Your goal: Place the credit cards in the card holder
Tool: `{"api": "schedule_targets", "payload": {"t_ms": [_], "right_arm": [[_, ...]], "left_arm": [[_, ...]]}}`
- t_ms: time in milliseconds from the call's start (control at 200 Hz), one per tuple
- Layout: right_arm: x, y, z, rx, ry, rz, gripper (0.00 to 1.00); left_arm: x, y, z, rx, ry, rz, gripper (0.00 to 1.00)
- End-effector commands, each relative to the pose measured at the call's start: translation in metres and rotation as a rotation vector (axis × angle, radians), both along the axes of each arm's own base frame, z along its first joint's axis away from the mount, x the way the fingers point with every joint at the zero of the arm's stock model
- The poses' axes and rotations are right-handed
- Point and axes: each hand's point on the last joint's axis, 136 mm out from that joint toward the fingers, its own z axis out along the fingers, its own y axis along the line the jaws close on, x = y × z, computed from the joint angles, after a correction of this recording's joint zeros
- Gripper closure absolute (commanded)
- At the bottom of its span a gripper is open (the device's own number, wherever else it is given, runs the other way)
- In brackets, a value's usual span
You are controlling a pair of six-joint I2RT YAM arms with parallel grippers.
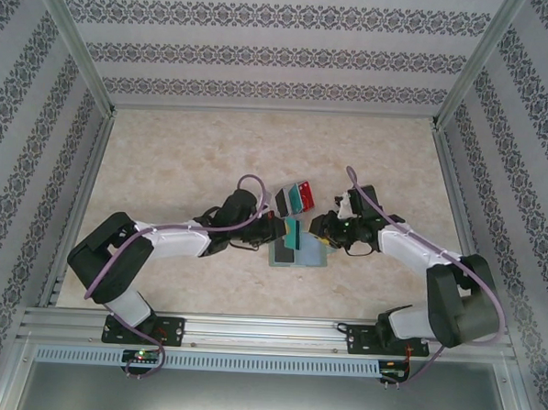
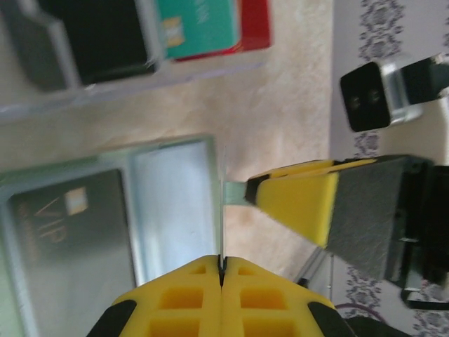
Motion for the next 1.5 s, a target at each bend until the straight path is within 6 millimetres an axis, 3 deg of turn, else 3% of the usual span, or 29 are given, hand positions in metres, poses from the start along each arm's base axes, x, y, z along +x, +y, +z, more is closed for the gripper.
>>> {"api": "schedule_targets", "payload": {"t_ms": [0,754,1239,1494], "right_arm": [[-0.007,-0.007,-0.019,-0.085,0.028,0.045,0.67],[-0.023,-0.035,-0.053,-0.264,0.073,0.064,0.69],[-0.027,-0.037,-0.065,-0.289,0.101,0.063,0.73],[-0.026,-0.038,-0.066,-0.298,0.101,0.064,0.73]], "left_arm": [[-0.001,-0.002,-0.012,0.025,-0.025,0.019,1.0],[-0.013,-0.016,-0.05,0.097,0.023,-0.038,1.0],[-0.007,-0.027,-0.056,0.072,0.012,-0.011,1.0],[-0.008,-0.007,-0.053,0.143,-0.011,0.038,1.0]]}}
